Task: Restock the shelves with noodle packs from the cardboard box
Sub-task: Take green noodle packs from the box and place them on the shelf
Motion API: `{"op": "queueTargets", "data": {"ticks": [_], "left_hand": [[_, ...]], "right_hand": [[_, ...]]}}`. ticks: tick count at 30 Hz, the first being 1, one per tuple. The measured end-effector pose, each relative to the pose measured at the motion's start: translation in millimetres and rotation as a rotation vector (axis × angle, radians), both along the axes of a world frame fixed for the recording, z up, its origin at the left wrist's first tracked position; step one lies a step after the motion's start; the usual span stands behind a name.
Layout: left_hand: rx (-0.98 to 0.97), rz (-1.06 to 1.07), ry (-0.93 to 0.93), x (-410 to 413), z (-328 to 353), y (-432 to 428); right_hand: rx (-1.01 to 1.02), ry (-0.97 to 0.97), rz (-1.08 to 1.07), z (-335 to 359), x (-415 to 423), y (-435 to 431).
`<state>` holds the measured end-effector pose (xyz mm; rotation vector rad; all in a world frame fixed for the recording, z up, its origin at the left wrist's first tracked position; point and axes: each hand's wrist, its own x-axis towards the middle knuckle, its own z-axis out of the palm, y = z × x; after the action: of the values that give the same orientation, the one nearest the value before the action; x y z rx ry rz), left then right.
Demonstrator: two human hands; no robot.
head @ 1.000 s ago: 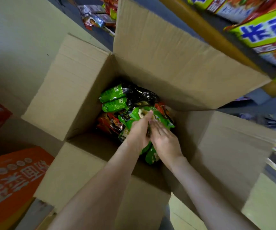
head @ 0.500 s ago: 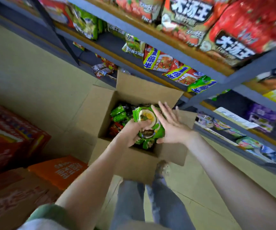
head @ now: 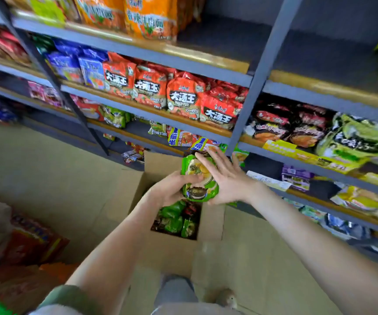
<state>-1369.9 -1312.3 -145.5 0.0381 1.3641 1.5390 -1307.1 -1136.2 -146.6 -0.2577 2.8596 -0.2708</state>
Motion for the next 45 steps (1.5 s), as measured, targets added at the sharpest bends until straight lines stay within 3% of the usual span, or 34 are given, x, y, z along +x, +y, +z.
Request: {"op": "queueTargets", "data": {"ticks": [8, 12, 14, 16, 18, 20, 23, 27, 31, 34, 37, 41, 43, 45], "left_hand": [[0.088, 0.001, 0.224, 56, 85, 70], [0.076, 0.069, 0.515, 79, 118, 111], [-0.023, 0.146, 0.869, 90, 129, 130], [-0.146, 0.194, 1.456, 93, 134, 145], [-0.269, 0.097, 2.067, 86, 131, 160], [-0.353, -0.061, 2.276, 74, 127, 176], [-0.352, -0.17, 2.191, 59, 126, 198], [-0.332, -0.348, 2.326, 39, 137, 230], [-0.362, -0.53, 2.332, 14, 149, 262], [-0.278, -0.51, 2.461, 2, 158, 288], [-0.32, -0.528, 2.573, -10, 152, 311], [-0.22, -0.531, 2.349, -12, 145, 322], [-0.152, -0.473, 2.31, -12, 145, 324], [-0.052, -0.395, 2.288, -15, 140, 326]], "right_hand": [[0.035, 0.357, -0.043, 85, 65, 64], [0.074, 0.464, -0.158, 107, 85, 95], [0.096, 0.51, -0.211, 117, 93, 111], [0.109, 0.531, -0.268, 125, 97, 126], [0.127, 0.578, -0.323, 133, 98, 140], [0.144, 0.661, -0.365, 140, 96, 154], [0.184, 0.703, -0.401, 146, 86, 175], [0.215, 0.662, -0.438, 153, 74, 203], [0.217, 0.569, -0.44, 164, 59, 241], [0.154, 0.534, -0.455, 169, 47, 265], [0.029, 0.493, -0.497, 165, 39, 284], [-0.209, 0.435, -0.497, 162, 44, 301], [-0.436, 0.423, -0.53, 166, 51, 308], [-0.69, 0.494, -0.708, 168, 56, 317]]}}
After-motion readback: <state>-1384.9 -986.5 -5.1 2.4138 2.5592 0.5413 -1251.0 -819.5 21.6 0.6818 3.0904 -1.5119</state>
